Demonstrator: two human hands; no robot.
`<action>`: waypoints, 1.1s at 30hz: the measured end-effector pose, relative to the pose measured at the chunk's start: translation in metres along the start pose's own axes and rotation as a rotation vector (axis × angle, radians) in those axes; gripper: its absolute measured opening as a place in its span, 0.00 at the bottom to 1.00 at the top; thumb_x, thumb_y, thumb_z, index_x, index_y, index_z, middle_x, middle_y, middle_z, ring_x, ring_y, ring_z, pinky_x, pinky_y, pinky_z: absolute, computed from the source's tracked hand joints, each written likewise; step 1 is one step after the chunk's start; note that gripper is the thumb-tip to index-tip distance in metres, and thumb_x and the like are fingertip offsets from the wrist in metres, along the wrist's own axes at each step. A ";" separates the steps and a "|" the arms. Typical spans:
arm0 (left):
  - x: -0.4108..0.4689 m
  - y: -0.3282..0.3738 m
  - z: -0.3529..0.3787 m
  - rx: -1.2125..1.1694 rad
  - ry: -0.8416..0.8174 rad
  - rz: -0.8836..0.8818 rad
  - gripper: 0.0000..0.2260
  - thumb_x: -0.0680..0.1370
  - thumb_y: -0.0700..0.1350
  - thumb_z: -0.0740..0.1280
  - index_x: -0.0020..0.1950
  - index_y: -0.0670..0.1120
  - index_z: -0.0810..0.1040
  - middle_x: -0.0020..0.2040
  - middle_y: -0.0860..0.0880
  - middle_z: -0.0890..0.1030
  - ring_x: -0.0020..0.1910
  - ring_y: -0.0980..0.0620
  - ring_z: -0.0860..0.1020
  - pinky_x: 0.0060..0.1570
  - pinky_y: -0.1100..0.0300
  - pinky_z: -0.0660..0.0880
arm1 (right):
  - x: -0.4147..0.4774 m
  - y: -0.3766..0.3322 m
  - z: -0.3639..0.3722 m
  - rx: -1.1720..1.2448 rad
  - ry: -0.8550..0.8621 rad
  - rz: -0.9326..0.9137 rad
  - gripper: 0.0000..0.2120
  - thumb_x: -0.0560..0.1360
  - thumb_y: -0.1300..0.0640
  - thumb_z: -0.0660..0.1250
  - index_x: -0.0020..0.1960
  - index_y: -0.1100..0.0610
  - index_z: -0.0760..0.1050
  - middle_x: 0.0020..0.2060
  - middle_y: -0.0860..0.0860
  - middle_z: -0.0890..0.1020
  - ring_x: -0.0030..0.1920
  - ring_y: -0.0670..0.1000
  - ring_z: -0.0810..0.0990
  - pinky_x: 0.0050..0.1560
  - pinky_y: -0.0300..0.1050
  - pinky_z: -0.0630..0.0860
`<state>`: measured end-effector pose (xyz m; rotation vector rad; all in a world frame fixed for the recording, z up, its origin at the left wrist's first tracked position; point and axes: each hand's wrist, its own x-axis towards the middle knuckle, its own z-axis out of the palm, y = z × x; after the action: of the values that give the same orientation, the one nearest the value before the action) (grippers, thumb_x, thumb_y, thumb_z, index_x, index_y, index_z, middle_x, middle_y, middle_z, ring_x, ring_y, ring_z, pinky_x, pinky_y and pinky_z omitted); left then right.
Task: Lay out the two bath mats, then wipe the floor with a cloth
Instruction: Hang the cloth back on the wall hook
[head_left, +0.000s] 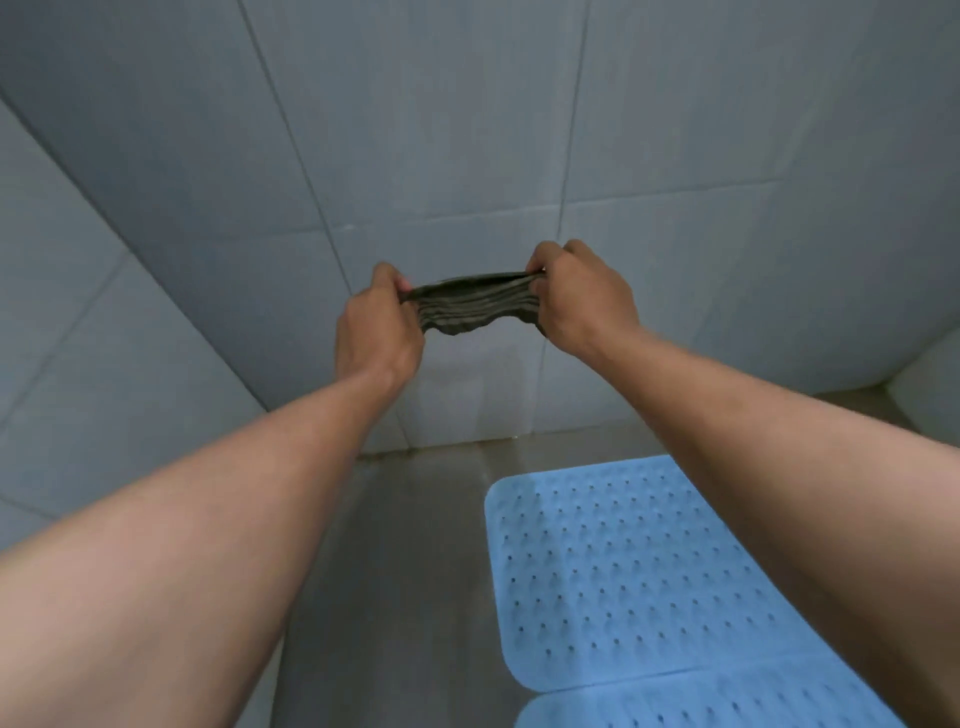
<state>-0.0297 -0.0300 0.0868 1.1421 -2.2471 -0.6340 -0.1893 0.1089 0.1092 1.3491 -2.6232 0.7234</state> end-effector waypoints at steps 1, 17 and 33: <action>0.001 0.024 -0.013 -0.007 -0.001 0.004 0.05 0.79 0.42 0.60 0.51 0.51 0.71 0.45 0.47 0.82 0.40 0.45 0.79 0.42 0.55 0.77 | 0.002 0.000 -0.027 0.010 0.004 0.021 0.08 0.77 0.60 0.62 0.55 0.53 0.74 0.49 0.53 0.74 0.45 0.60 0.76 0.43 0.49 0.72; 0.075 0.376 -0.189 -0.186 -0.087 0.188 0.02 0.75 0.45 0.71 0.45 0.51 0.83 0.44 0.47 0.85 0.46 0.44 0.83 0.47 0.56 0.79 | 0.051 0.021 -0.422 -0.090 0.212 0.199 0.07 0.78 0.53 0.62 0.51 0.50 0.78 0.48 0.51 0.76 0.52 0.60 0.77 0.45 0.47 0.67; 0.133 0.654 -0.272 -0.480 -0.296 0.294 0.07 0.71 0.39 0.71 0.40 0.52 0.84 0.44 0.51 0.85 0.45 0.48 0.83 0.49 0.56 0.82 | 0.088 0.034 -0.692 -0.303 0.383 0.527 0.08 0.76 0.57 0.63 0.52 0.50 0.79 0.55 0.51 0.81 0.55 0.59 0.79 0.47 0.44 0.71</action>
<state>-0.2994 0.1626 0.7271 0.4973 -2.2566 -1.1947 -0.3533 0.3765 0.7331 0.3902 -2.6270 0.5303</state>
